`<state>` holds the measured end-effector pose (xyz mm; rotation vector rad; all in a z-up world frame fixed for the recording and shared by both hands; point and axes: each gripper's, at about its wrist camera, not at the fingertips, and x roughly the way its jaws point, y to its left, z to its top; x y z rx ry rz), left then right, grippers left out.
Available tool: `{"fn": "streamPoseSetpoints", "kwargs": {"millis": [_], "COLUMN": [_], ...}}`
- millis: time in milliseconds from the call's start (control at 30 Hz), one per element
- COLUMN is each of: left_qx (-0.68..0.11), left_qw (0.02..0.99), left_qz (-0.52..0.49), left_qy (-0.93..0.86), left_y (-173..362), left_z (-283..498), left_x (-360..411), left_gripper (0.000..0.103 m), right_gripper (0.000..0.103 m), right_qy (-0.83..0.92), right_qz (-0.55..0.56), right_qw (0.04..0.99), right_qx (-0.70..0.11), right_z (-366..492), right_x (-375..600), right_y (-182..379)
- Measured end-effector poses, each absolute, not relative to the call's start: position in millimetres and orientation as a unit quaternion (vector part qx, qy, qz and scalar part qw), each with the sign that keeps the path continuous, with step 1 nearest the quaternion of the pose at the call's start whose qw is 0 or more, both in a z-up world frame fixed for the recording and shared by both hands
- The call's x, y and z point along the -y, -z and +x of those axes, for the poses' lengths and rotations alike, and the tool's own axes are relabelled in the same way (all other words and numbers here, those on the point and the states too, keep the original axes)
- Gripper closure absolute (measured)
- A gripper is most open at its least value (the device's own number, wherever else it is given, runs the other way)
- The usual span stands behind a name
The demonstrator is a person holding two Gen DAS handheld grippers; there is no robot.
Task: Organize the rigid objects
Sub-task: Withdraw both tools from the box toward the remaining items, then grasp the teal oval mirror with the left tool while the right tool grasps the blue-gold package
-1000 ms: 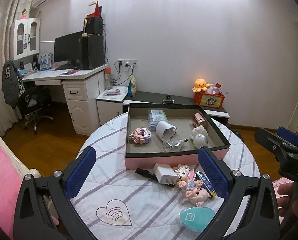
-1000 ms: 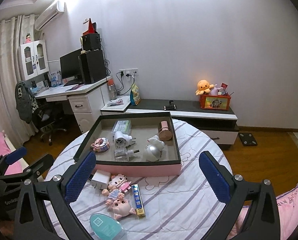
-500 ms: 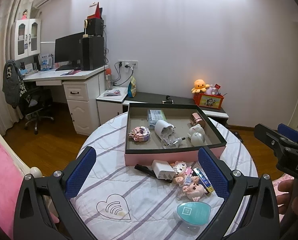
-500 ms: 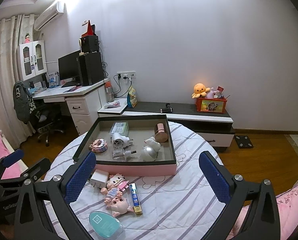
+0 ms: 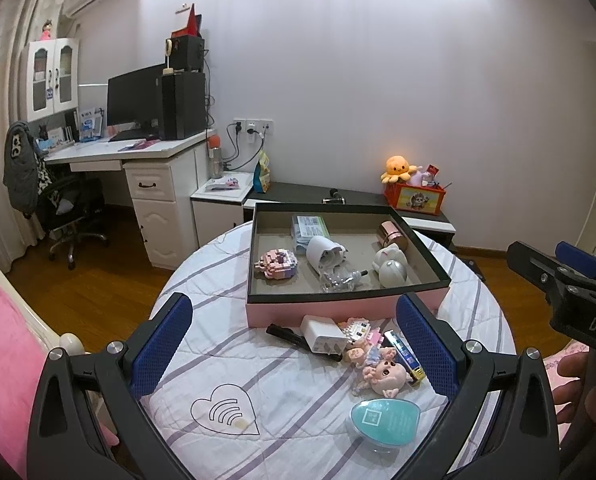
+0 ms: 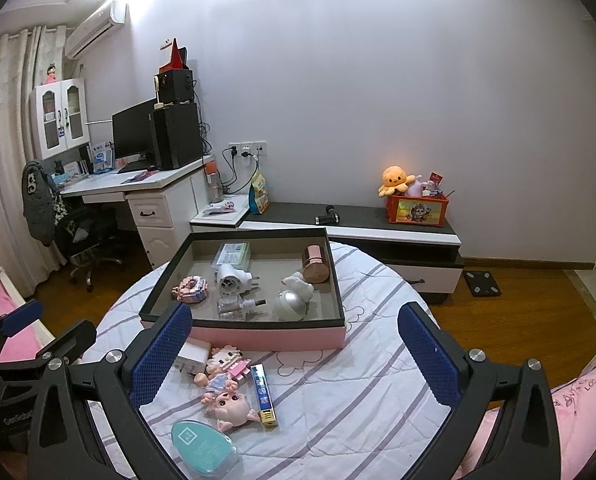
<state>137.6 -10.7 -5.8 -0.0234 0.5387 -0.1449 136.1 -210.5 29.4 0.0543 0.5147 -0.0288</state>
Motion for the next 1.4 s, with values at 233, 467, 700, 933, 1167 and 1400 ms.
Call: {"fn": "streamPoseSetpoints", "kwargs": {"millis": [233,467,700,933,1167,1400], "left_qx": [-0.278,-0.301,-0.327,-0.362,-0.382,-0.407], "left_qw": [0.958,0.951,0.941,0.926,0.916,0.906], "left_qz": [-0.013,-0.018,-0.013,-0.001,0.007,0.004], "left_qy": [0.073,0.075,0.083,0.109,0.125,0.117], "left_y": [12,32,60,96,119,144], "left_z": [141,139,120,111,118,139], "left_x": [9,13,28,54,73,73], "left_gripper": [0.000,0.000,0.000,0.000,0.000,0.001], "right_gripper": [0.000,0.000,0.000,0.000,0.000,0.000], "right_qy": [0.019,0.020,0.007,0.001,-0.008,-0.020], "right_qz": [0.024,0.023,0.028,0.037,0.047,0.044], "right_qw": [0.964,0.958,0.946,0.937,0.931,0.923], "right_qx": [-0.264,-0.284,-0.324,-0.347,-0.361,-0.382], "right_z": [139,138,134,131,141,156], "right_x": [213,216,224,237,240,234], "right_y": [-25,-10,22,43,54,70]}}
